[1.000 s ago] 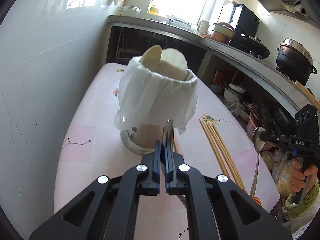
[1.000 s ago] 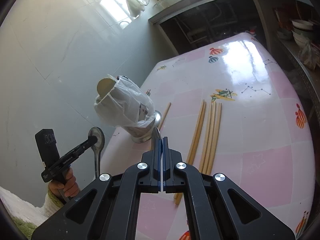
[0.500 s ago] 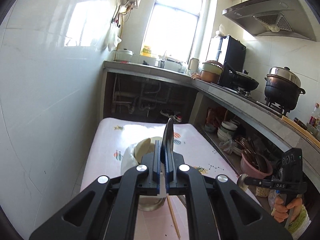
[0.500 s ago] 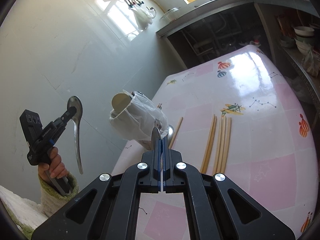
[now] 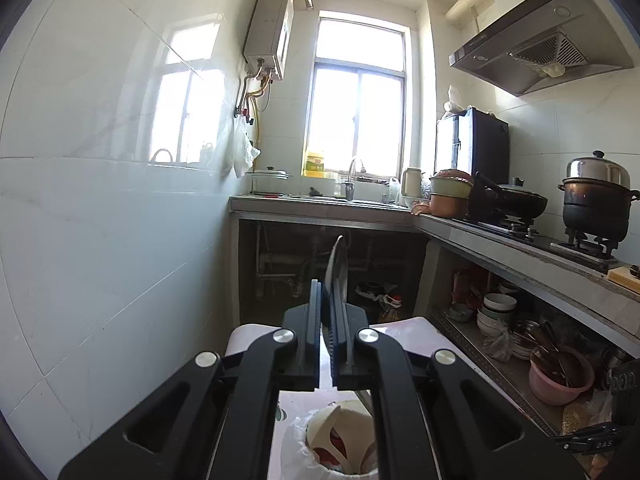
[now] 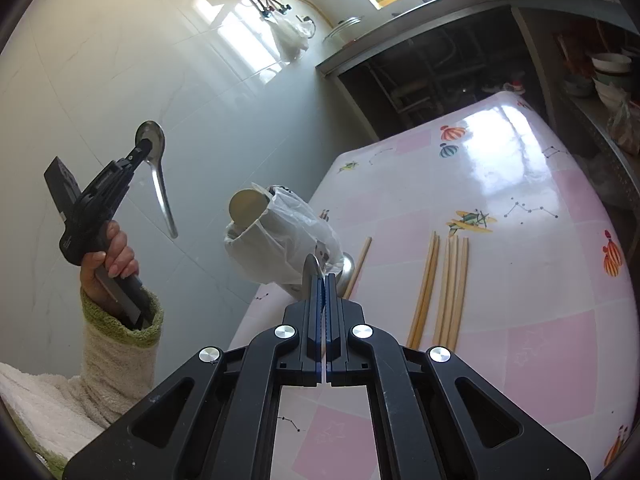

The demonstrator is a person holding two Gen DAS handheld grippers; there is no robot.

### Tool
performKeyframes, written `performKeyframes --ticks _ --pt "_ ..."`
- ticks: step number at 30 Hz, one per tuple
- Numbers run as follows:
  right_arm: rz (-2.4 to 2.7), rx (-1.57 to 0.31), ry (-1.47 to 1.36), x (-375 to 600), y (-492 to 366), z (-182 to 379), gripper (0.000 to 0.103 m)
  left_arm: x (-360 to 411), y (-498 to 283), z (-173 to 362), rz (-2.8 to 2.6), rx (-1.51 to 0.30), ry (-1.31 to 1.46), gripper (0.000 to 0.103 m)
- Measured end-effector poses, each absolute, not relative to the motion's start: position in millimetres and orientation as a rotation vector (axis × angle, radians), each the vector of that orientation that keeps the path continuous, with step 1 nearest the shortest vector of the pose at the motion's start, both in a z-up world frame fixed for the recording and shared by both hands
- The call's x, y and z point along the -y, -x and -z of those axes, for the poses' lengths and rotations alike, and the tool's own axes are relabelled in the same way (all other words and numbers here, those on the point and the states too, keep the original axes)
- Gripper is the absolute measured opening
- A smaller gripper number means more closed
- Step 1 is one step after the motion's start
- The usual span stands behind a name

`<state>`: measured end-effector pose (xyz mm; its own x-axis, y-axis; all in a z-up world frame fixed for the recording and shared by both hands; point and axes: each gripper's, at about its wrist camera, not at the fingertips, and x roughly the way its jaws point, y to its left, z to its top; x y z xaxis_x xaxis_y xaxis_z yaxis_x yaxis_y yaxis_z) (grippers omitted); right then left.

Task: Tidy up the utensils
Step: 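Lift both held spoons up toward the bag-covered holder, then lower the spoon into the holder and open the left tool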

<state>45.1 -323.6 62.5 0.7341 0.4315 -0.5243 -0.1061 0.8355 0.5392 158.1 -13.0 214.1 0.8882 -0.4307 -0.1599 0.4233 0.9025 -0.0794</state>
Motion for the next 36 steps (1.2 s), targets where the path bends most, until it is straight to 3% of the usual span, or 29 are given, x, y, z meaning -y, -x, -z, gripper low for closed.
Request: performKeyframes --ticks 11,36 --pt "-0.329 -0.699 -0.513 321 -49 -60 0.0 37 -195 -184 0.371 -0.169 -0.051 0.003" --pt "-0.362 -0.713 -0.502 310 -54 -61 0.0 61 -189 -115 0.354 -0.186 -0.261 0.003"
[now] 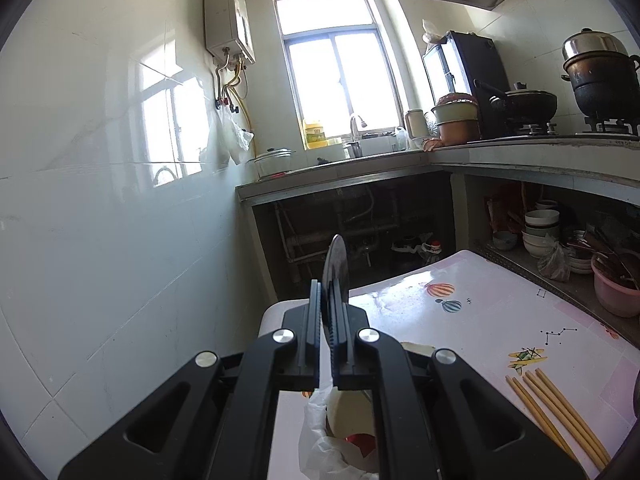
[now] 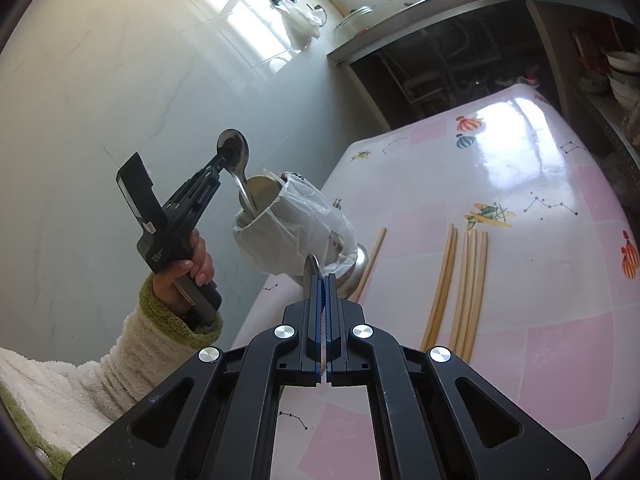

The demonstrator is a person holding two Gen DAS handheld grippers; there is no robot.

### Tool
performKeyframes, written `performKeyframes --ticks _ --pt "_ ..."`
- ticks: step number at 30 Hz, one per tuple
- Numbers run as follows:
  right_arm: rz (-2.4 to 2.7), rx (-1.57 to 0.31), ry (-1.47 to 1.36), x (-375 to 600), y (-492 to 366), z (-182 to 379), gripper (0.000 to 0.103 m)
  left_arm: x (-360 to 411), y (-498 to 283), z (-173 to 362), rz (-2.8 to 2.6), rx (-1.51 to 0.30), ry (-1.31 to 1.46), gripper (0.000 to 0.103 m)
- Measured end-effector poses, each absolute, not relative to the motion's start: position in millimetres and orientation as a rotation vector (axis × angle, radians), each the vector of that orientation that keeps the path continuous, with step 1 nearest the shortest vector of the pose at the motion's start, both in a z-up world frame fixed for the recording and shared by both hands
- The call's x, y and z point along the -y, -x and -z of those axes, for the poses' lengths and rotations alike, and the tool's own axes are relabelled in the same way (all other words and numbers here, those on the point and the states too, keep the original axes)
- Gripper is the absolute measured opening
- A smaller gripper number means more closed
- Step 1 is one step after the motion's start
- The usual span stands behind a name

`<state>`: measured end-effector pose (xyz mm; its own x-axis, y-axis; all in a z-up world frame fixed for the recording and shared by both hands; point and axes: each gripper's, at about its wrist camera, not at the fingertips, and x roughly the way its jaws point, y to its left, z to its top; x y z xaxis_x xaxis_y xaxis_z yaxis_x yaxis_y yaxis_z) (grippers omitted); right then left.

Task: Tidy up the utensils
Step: 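Lower the spoon into the holder and open the left tool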

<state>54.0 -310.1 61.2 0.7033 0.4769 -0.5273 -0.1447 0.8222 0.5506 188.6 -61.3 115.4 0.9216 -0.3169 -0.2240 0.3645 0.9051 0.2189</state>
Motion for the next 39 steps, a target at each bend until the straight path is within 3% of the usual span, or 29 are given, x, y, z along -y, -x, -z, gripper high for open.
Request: performKeyframes --ticks 31,39 --pt "-0.379 -0.717 -0.498 303 -51 -61 0.0 45 -165 -82 0.386 -0.473 -0.229 0.004" --pt "-0.379 -0.721 -0.497 303 -53 -59 0.0 43 -160 -88 0.431 -0.506 -0.177 0.009"
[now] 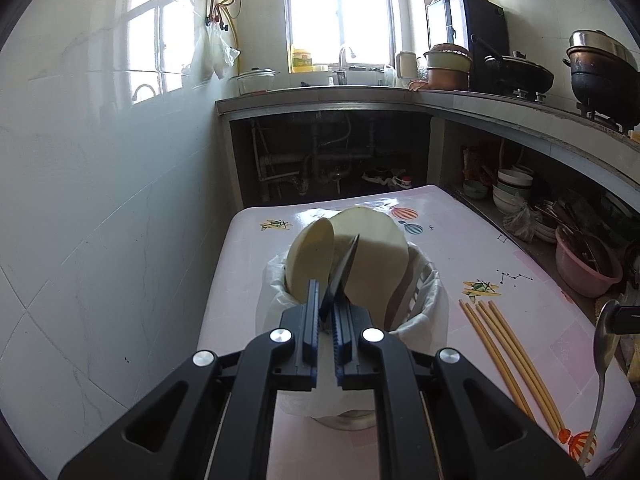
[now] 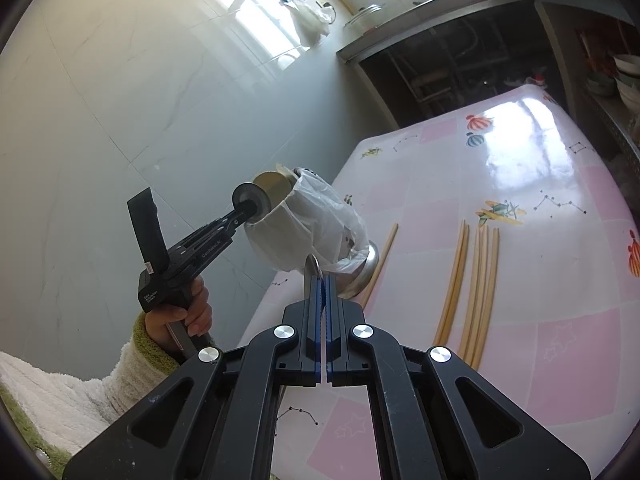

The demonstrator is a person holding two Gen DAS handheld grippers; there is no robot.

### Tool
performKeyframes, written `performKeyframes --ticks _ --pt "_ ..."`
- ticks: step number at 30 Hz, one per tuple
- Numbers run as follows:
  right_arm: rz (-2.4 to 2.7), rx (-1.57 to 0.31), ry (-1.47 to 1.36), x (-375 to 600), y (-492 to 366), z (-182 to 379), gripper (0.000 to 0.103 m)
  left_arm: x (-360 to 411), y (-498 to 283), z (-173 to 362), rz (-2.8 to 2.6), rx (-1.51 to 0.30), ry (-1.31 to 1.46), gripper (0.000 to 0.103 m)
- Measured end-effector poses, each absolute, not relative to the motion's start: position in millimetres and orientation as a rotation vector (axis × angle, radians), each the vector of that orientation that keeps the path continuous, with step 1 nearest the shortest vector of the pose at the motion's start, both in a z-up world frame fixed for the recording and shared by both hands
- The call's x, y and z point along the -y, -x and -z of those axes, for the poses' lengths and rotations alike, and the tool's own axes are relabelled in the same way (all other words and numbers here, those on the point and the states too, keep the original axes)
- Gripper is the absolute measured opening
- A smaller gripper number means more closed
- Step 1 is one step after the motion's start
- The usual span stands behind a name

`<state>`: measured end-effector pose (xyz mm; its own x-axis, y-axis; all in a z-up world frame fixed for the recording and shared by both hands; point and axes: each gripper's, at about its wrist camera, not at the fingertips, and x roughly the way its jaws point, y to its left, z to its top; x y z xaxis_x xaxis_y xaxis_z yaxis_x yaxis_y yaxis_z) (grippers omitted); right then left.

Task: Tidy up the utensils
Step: 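Lower the spoon into the holder and open the left tool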

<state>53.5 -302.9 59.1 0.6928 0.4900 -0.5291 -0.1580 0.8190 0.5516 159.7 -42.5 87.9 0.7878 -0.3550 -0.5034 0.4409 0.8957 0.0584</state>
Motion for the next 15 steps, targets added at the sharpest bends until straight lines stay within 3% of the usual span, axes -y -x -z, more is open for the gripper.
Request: performKeyframes --ticks 6,15 --pt "-0.369 -0.718 -0.5 303 -55 -60 0.0 37 -151 -94 0.443 -0.496 -0.138 0.032" --pt "-0.353 -0.658 -0.46 306 -59 -87 0.0 12 -134 -103 0.403 -0.479 -0.03 0.054"
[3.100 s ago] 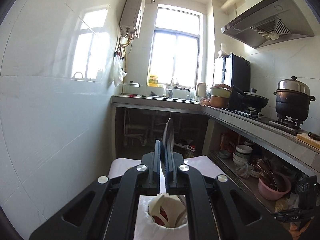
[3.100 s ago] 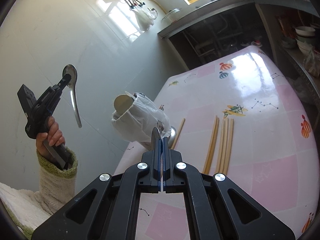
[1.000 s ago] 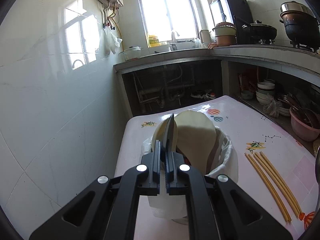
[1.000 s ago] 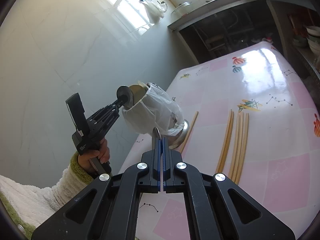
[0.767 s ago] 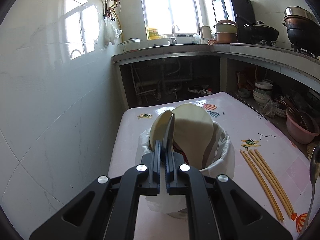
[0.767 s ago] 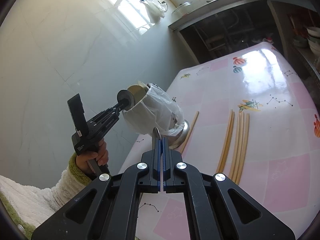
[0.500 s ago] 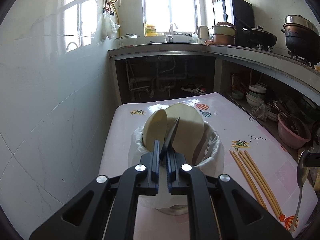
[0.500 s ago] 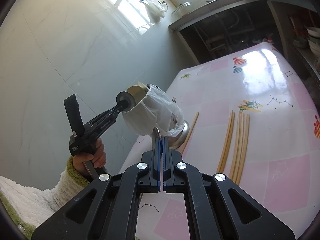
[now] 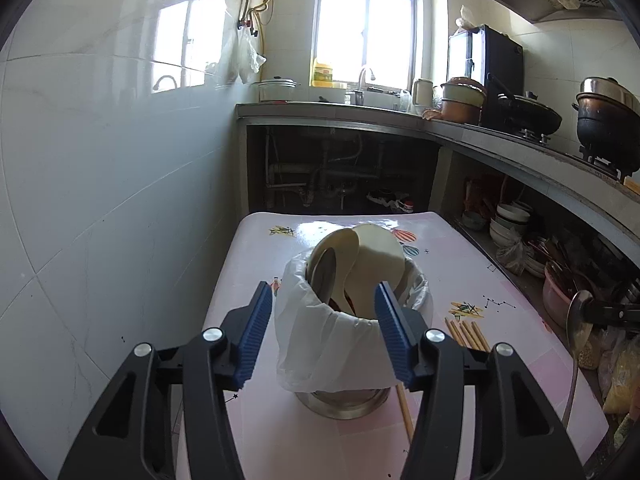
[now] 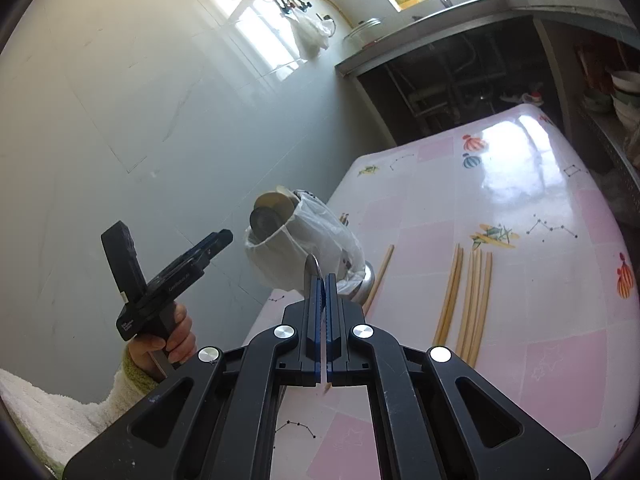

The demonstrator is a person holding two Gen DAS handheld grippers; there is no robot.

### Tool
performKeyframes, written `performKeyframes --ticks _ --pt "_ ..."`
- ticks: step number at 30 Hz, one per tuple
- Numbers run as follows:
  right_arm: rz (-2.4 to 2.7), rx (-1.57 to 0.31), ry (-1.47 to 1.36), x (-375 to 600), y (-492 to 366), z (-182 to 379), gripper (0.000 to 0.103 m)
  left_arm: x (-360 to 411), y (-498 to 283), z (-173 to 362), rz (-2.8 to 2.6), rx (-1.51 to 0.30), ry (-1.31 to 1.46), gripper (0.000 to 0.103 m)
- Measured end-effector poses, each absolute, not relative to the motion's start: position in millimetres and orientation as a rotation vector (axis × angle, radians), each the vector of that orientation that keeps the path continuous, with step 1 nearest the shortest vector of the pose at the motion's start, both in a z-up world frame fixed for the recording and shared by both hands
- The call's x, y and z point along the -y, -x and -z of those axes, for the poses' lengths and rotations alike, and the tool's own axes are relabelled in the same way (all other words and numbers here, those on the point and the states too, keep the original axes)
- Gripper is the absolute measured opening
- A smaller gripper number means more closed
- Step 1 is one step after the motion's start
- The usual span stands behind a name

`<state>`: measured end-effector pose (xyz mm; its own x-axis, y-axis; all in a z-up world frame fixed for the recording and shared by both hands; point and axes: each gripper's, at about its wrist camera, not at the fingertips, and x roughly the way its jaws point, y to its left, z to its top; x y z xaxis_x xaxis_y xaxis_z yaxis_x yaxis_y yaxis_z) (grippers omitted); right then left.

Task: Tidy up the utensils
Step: 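Lower the spoon into the holder and open the left tool, then insert the spoon into the holder and open the right tool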

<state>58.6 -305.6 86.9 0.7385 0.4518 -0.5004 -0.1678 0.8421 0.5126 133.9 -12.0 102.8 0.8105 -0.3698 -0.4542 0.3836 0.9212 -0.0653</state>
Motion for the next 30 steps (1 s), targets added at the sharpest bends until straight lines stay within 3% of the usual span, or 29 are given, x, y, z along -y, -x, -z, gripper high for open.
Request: performKeyframes --ticks 18,30 --pt "-0.418 -0.438 -0.314 277 -144 -202 0.0 -24 -117 -88 0.334 -0.492 0.092 0.075" --pt "-0.397 -0.432 -0.149 215 -209 -180 0.0 -37 -115 -85 0.306 -0.481 0.103 0.082"
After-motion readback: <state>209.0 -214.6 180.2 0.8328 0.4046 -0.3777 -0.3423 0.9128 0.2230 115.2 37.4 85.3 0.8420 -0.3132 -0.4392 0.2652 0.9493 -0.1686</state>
